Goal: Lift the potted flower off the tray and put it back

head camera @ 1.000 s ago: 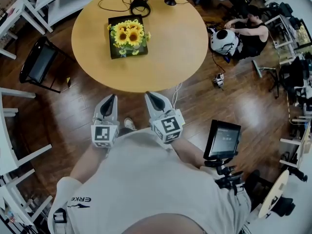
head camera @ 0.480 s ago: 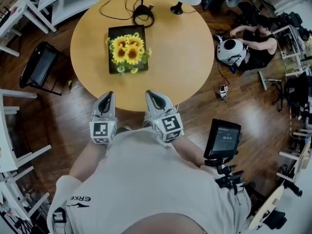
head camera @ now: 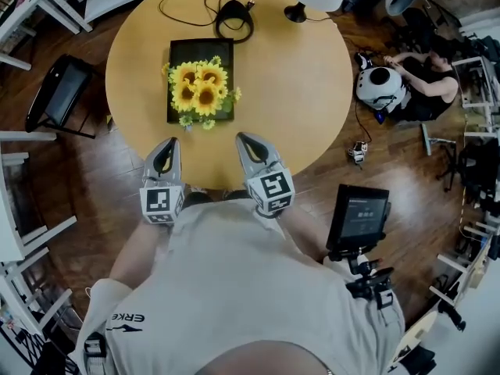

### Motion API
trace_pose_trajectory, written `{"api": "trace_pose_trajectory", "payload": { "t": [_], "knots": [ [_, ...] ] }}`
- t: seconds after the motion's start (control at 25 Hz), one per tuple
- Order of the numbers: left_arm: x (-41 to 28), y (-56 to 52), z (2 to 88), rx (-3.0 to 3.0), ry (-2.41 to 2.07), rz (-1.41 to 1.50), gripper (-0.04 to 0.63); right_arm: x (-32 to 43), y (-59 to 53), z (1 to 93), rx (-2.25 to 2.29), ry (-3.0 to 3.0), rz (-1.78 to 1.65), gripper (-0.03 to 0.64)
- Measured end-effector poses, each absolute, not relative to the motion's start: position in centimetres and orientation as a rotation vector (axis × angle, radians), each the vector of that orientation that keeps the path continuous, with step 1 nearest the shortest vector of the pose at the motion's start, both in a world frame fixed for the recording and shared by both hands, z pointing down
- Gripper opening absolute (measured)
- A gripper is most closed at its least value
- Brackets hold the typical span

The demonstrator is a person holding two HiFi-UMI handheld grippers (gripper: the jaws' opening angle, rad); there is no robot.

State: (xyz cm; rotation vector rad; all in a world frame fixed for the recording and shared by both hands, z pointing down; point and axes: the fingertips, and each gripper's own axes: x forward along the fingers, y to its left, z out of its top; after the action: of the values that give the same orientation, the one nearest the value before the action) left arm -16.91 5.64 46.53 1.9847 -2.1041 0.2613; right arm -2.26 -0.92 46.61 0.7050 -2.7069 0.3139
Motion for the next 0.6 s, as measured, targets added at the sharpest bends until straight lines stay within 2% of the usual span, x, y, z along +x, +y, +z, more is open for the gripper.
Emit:
{"api": "trace_pose_trajectory", "payload": {
  "t": [0.6],
  "knots": [
    [-20.1,2.3,50.8,1.961,-2.007,0.334,0.002,-5.5,-5.5,52.5,0.616,-2.617,0.253,0.034]
  ]
}}
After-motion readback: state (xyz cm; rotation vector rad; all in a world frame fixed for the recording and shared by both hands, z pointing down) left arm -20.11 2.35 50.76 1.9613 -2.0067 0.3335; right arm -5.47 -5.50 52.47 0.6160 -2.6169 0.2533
